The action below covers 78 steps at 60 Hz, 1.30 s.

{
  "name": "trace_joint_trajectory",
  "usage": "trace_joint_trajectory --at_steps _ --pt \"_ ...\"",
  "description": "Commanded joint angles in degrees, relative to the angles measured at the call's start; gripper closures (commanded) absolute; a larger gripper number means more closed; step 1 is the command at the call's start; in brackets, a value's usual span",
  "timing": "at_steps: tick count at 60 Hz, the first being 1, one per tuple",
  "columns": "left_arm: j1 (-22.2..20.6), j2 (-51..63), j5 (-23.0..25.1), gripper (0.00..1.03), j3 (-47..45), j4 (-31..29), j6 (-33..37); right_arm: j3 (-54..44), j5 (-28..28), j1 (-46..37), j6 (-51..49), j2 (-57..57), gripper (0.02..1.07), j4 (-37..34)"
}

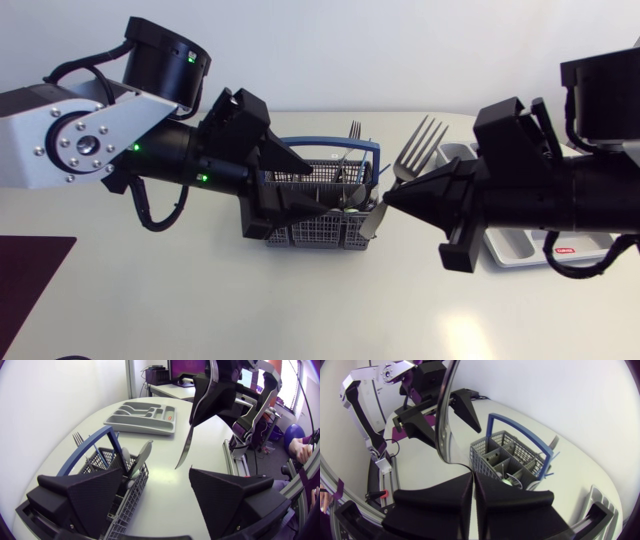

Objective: Sort the cutlery from the basket into the organizer compartments.

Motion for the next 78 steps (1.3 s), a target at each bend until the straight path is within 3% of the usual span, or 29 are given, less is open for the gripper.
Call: trace_joint_trajectory --at_steps 1,20,35,45,57,68,78 --pt "-0.7 0.66 -2.33 0.08 0.04 1.32 -1.97 2.1 2.67 -1.27 -0.58 -1.47 1.01 -1.88" --pt "-3.43 2.25 -12.96 0.08 -0.66 4.83 -3.64 6.14 4.78 -19.37 -2.51 2.31 1.01 -5.74" --pt "-4.75 3.12 -18.94 0.09 -1.45 7.56 -3.46 8.25 11.81 -27.63 -2.34 12.86 1.01 -3.11" --pt "-6.24 4.71 -22.98 0.09 -2.86 9.76 -1.18 10.28 19.54 -32.03 -2.78 20.06 1.01 0.41" --pt "-6.77 5.76 -23.86 0.09 -3.56 11.51 -0.39 16.78 28.77 -37.04 -3.22 32.37 1.01 1.46" --pt "-8.0 5.94 -24.21 0.08 -3.65 11.43 0.14 20.47 33.6 -37.83 -1.81 39.22 1.01 2.96" --pt "-8.52 6.03 -25.18 0.08 -3.56 11.34 0.23 29.52 39.23 -38.97 0.04 48.63 1.01 1.73"
